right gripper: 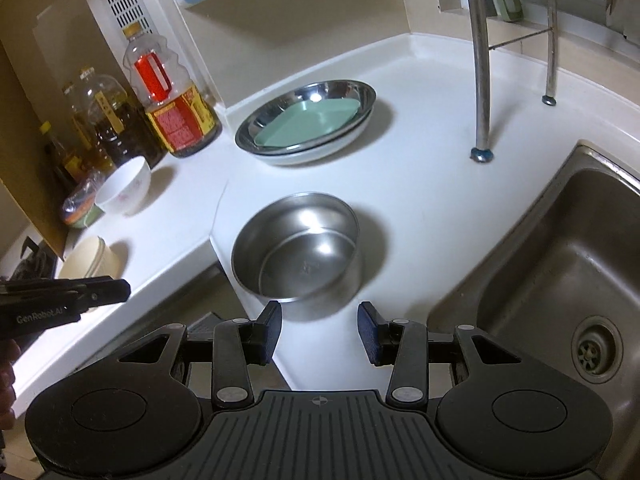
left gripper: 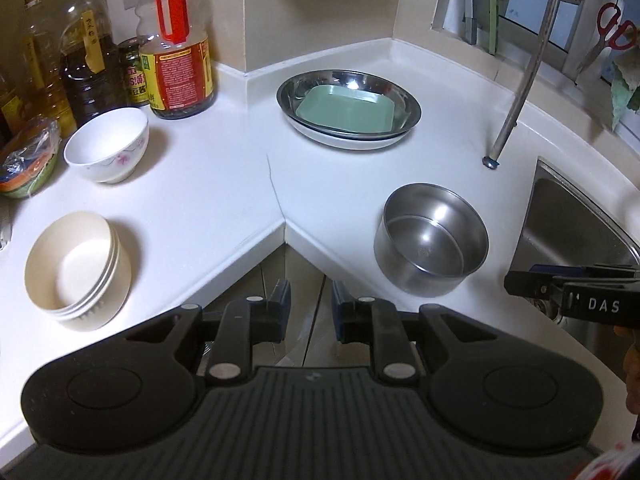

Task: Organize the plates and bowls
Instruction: 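Raise the left gripper and move it over to the cream bowl stack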

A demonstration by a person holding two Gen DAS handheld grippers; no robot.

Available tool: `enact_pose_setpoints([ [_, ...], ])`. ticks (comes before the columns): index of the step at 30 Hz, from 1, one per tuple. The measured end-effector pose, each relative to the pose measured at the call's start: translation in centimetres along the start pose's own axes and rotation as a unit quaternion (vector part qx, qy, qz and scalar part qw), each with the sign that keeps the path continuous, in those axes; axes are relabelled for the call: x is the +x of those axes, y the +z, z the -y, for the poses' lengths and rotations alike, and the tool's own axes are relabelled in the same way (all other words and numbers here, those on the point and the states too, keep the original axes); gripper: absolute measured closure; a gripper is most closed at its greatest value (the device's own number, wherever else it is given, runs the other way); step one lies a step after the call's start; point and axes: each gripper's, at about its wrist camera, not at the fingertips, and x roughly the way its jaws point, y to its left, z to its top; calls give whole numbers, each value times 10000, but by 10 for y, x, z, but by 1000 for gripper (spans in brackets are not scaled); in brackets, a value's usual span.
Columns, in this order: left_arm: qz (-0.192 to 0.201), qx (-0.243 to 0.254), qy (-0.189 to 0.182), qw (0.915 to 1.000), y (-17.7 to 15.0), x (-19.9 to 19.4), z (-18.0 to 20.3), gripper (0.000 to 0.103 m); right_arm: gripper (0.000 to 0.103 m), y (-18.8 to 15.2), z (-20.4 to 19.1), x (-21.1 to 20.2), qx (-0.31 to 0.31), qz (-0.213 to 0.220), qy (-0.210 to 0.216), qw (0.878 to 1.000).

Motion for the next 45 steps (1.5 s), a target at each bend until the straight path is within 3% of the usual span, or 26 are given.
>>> enact_pose_setpoints([
  [9, 6, -188, -89, 9998, -12, -9, -7, 84, 60, -6, -13, 1, -242, -54, -202, 9995],
  [16, -58, -185, -132, 9997, -22, -14, -19, 84, 60, -8, -33, 13, -276, -130, 51, 9995],
  [20, -170, -244, 13, 9996, -27, -16, -34, 78, 60, -5, -50, 21, -324, -149, 283, 9990],
  [23, -315, -372, 240, 9985, -31, -14, -50, 68, 60, -3, -64, 29, -406, -192, 365, 9983],
  [33, -217, -692, 904, 9933, -35, -33, -110, 67, 59, 5, -102, 62, -443, -523, 728, 9950],
  [38, -81, -1052, 1242, 9866, -33, -41, -144, 67, 58, 9, -124, 79, -590, -609, 825, 9930],
  [42, -54, -1197, 1563, 9804, -33, -40, -167, 57, 58, 13, -142, 93, -668, -648, 891, 9917],
  [45, -1, -1174, 1782, 9770, -34, -43, -177, 57, 58, 17, -158, 103, -805, -650, 916, 9904],
])
